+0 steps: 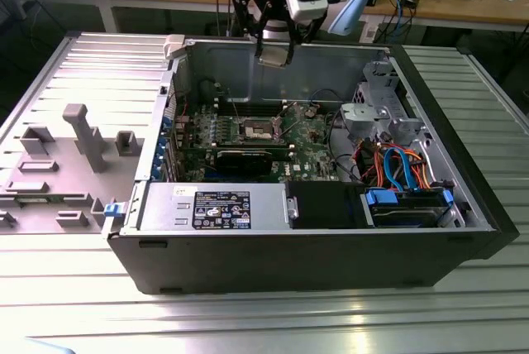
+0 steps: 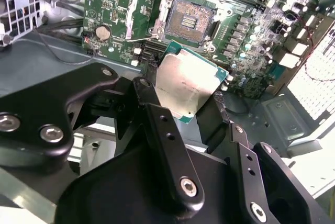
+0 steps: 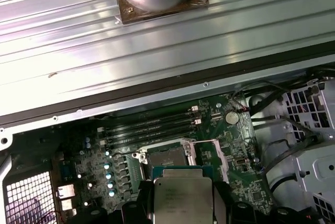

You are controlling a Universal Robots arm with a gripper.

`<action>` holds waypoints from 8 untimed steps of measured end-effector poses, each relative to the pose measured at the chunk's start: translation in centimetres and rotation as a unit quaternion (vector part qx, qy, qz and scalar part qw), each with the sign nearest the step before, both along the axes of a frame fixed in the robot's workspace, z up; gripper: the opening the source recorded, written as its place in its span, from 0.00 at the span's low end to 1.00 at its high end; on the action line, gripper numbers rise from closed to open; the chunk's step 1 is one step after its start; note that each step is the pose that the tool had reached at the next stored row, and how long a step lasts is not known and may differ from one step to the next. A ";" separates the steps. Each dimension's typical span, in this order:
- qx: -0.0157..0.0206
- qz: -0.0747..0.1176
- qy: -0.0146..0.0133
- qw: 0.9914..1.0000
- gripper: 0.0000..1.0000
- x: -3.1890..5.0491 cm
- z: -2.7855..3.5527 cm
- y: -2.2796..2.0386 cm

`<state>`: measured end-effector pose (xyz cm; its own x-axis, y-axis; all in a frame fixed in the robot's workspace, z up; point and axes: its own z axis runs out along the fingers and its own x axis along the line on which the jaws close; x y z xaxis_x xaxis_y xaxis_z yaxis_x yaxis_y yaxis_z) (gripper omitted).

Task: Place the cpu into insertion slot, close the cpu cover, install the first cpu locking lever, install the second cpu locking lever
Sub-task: 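Place the cpu into insertion slot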

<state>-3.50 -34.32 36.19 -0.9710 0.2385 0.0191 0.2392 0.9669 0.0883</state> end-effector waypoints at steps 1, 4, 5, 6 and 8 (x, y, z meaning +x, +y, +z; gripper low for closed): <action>0.000 -0.006 0.000 1.000 0.55 0.00 -0.03 0.00; 0.000 -0.026 0.000 1.000 0.55 0.00 -0.16 0.00; 0.000 -0.032 0.000 0.999 0.55 -0.01 -0.19 -0.01; 0.000 -0.033 0.000 0.999 0.55 -0.03 -0.22 -0.06; 0.000 -0.033 0.000 0.999 0.55 -0.03 -0.24 -0.28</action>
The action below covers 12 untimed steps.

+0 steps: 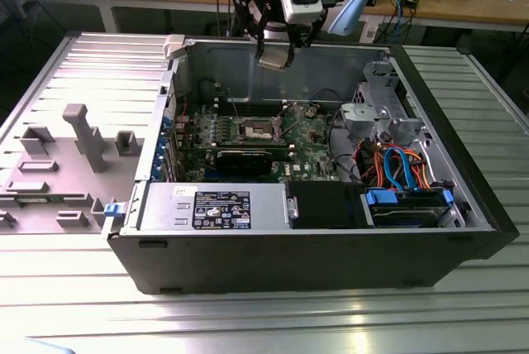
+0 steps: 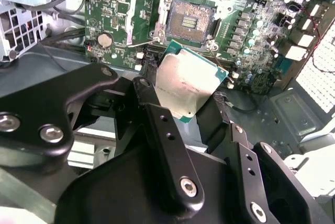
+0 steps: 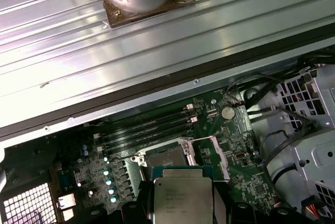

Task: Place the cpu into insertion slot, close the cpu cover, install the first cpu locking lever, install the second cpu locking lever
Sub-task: 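Place the cpu into insertion slot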

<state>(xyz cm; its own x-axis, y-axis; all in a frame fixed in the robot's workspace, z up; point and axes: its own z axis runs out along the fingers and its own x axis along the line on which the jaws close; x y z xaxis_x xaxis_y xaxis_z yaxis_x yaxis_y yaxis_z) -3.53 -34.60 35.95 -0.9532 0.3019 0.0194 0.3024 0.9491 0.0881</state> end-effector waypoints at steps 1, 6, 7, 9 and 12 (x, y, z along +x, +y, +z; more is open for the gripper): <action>0.000 0.000 0.000 1.000 0.55 0.00 -0.01 -0.11; 0.000 -0.017 0.000 1.000 0.55 0.00 -0.06 -0.28; 0.000 -0.021 0.000 1.000 0.55 0.00 -0.07 -0.28; 0.000 -0.026 0.000 1.000 0.55 0.00 -0.08 -0.28; 0.000 -0.030 0.000 1.000 0.55 0.00 -0.09 -0.28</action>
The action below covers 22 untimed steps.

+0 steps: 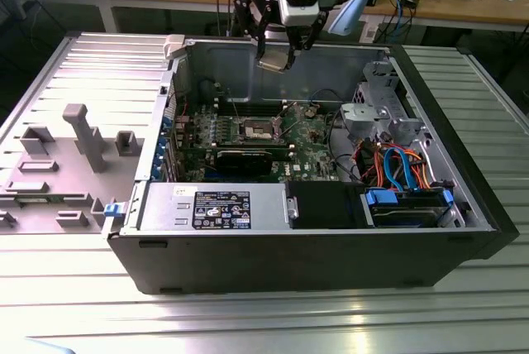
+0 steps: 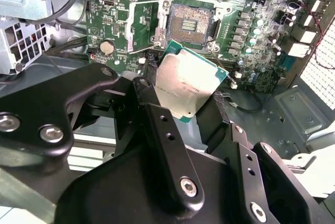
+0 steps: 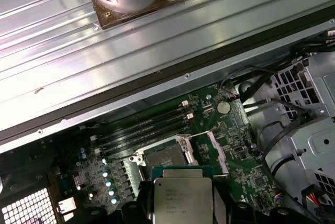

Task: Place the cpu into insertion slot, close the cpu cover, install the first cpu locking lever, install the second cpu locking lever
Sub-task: 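Place the cpu into insertion slot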

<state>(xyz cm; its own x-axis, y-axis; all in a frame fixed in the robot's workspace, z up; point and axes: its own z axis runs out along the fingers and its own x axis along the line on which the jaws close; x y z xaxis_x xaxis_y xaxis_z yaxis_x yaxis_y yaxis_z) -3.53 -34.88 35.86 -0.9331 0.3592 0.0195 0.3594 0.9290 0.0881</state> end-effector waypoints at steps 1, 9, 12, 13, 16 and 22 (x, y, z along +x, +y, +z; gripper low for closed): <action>0.000 -0.001 0.000 1.000 0.55 0.00 0.00 0.00; 0.000 -0.001 0.000 1.000 0.55 0.00 0.00 0.00; 0.000 -0.001 0.000 1.000 0.55 0.00 0.00 0.00; 0.000 -0.001 0.000 1.000 0.55 0.00 0.00 0.00; 0.000 -0.004 0.000 1.000 0.55 0.00 0.00 0.00; 0.000 -0.026 0.000 1.000 0.55 0.00 -0.03 0.00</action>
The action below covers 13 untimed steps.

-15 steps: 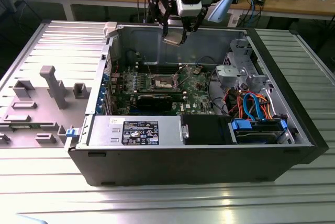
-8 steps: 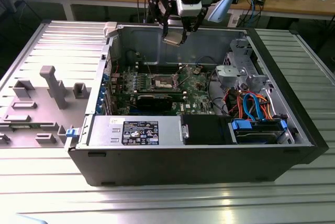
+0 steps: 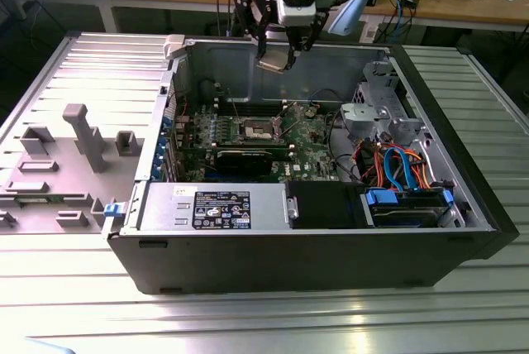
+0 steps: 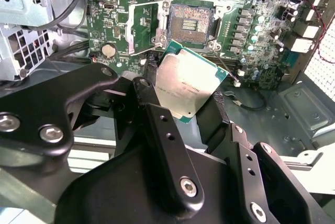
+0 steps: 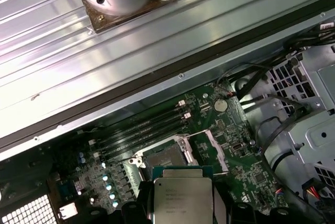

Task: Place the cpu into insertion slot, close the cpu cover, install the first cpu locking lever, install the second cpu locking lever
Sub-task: 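Place the cpu into insertion slot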

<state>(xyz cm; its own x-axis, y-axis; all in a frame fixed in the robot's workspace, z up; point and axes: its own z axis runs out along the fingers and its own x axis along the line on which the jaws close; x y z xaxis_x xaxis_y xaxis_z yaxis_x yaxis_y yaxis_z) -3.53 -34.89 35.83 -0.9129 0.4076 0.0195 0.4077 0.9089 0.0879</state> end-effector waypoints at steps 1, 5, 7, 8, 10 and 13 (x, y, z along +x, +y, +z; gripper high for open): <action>0.000 -0.003 0.000 1.000 0.55 0.00 0.00 0.00; 0.000 -0.016 0.000 1.000 0.55 0.00 -0.01 0.00; 0.000 -0.020 0.000 1.000 0.55 0.00 -0.02 0.00; 0.000 -0.022 0.000 1.000 0.55 0.00 -0.02 0.00; 0.000 -0.023 0.000 1.000 0.55 0.00 -0.02 0.00; 0.000 -0.023 0.000 1.000 0.55 0.00 -0.02 0.00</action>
